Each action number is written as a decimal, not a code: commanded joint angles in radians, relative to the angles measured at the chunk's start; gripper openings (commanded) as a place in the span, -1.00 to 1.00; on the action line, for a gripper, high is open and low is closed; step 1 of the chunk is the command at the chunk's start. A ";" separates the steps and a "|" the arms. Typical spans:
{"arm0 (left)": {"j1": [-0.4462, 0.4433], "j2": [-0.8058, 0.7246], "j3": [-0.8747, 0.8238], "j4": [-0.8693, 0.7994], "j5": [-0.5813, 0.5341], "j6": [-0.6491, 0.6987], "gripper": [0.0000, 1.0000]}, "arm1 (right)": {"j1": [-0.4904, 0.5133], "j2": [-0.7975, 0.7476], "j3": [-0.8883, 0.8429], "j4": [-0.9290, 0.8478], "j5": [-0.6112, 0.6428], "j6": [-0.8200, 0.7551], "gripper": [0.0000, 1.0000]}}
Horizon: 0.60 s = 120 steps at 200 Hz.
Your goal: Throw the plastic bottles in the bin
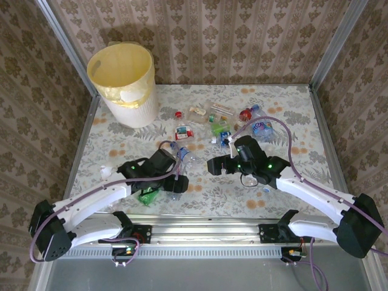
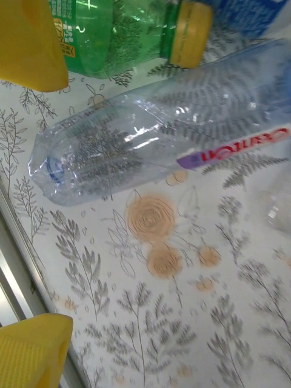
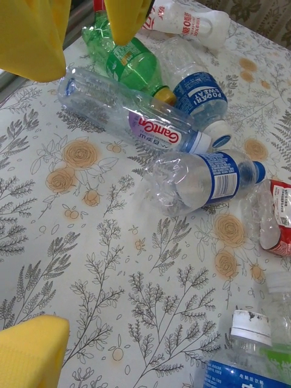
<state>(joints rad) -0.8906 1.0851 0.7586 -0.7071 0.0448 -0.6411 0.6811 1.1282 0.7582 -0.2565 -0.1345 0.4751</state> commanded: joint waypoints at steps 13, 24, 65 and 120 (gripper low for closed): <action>-0.007 0.068 -0.022 0.037 0.007 -0.035 0.79 | -0.003 -0.048 -0.023 -0.025 0.035 -0.001 1.00; -0.006 0.091 -0.023 0.061 0.013 -0.034 0.74 | -0.003 -0.054 -0.027 -0.027 0.035 0.002 1.00; -0.010 0.192 0.001 0.043 -0.014 -0.015 0.65 | -0.005 -0.072 -0.042 -0.036 0.039 0.001 1.00; -0.014 0.294 0.047 0.048 -0.049 0.019 0.61 | -0.008 -0.070 -0.059 -0.028 0.035 0.002 1.00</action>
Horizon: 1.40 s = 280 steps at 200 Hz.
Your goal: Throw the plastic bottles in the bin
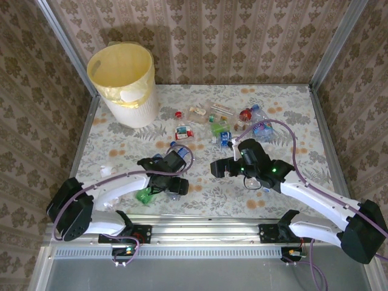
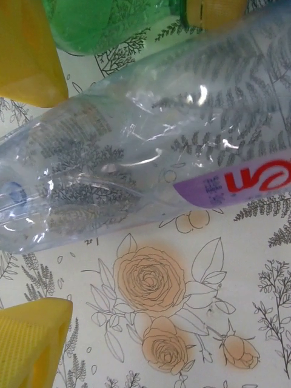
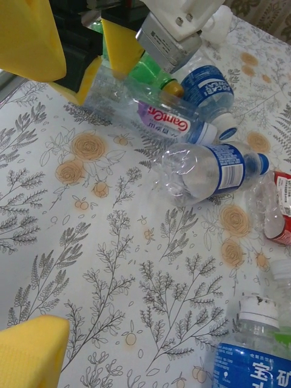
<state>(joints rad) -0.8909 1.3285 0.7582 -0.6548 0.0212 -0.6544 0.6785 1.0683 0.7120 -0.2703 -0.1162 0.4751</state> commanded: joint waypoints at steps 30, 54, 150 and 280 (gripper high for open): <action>-0.020 0.129 0.069 0.002 -0.043 0.053 0.53 | -0.007 -0.015 -0.022 -0.015 0.017 0.002 1.00; -0.023 0.157 0.075 0.015 -0.041 0.059 0.43 | -0.010 -0.017 -0.028 -0.015 0.016 0.001 1.00; -0.045 0.100 0.080 -0.006 -0.056 0.053 -0.02 | -0.016 -0.021 -0.049 -0.011 0.013 -0.001 1.00; -0.126 -0.258 0.172 -0.017 -0.184 0.125 -0.10 | -0.022 -0.113 -0.087 0.023 -0.008 -0.008 1.00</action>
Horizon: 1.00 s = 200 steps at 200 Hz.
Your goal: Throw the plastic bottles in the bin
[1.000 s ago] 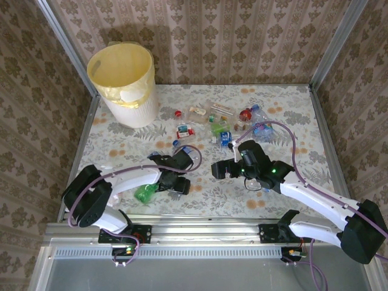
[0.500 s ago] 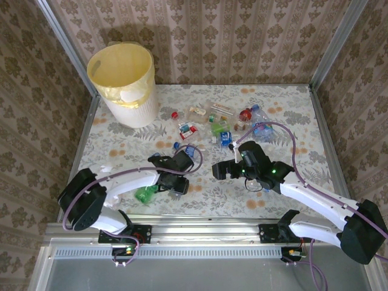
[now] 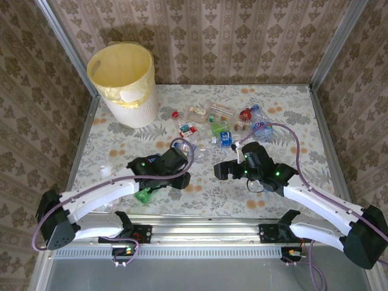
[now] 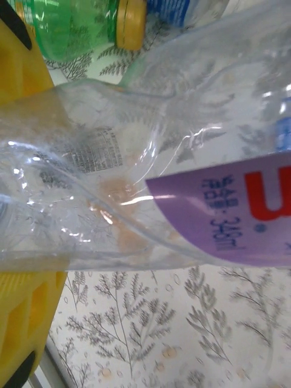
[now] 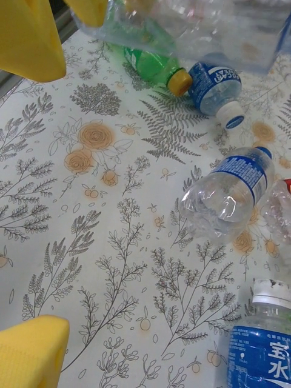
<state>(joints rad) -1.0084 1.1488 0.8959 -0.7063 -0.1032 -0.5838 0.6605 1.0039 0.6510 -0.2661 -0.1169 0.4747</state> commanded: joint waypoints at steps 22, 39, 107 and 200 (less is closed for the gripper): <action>-0.007 -0.150 0.030 0.103 -0.085 0.097 -0.09 | -0.006 -0.089 -0.038 0.024 -0.007 -0.014 1.00; -0.006 -0.204 0.014 0.163 -0.118 0.129 -0.06 | -0.006 -0.115 -0.046 0.024 -0.006 -0.016 1.00; 0.140 -0.364 -0.006 0.348 -0.093 0.271 -0.03 | -0.007 -0.151 -0.053 0.004 0.026 -0.021 1.00; 0.295 -0.419 0.063 0.506 -0.082 0.455 -0.06 | -0.009 -0.165 -0.068 0.011 0.032 -0.021 1.00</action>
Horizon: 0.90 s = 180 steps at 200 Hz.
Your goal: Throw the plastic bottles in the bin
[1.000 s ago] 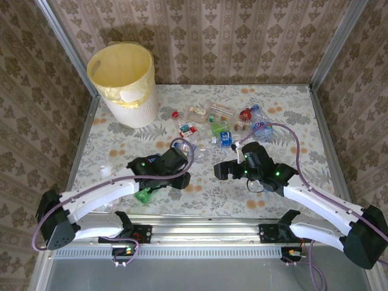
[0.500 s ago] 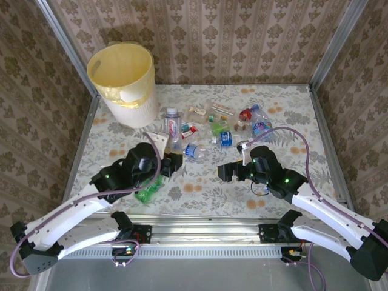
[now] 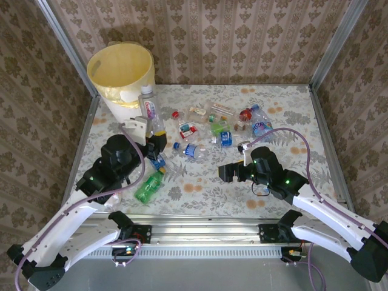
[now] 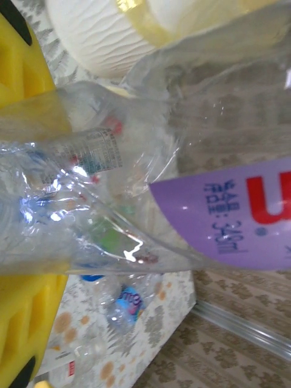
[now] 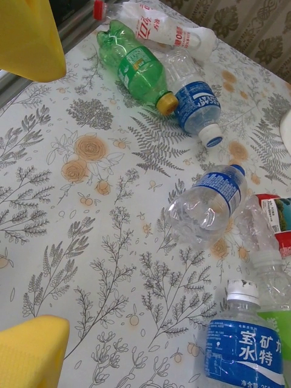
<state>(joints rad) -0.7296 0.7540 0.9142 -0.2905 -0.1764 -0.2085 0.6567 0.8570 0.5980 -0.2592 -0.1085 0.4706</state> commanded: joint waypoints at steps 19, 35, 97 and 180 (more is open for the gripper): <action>0.022 -0.028 0.056 0.102 -0.047 0.119 -0.06 | -0.005 -0.017 -0.015 0.007 0.023 -0.018 1.00; 0.023 -0.034 0.068 0.102 -0.106 0.146 -0.08 | -0.005 -0.016 -0.015 0.011 0.024 -0.018 1.00; 0.037 -0.068 0.076 0.210 -0.123 0.297 -0.04 | -0.006 -0.002 -0.007 0.036 0.023 -0.016 1.00; 0.345 0.047 0.206 0.338 0.144 0.288 0.04 | -0.006 0.001 0.006 0.030 0.039 -0.016 1.00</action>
<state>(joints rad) -0.4774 0.7616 1.0481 -0.0383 -0.1669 0.0845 0.6548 0.8639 0.5972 -0.2356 -0.1017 0.4709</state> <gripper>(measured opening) 0.522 0.999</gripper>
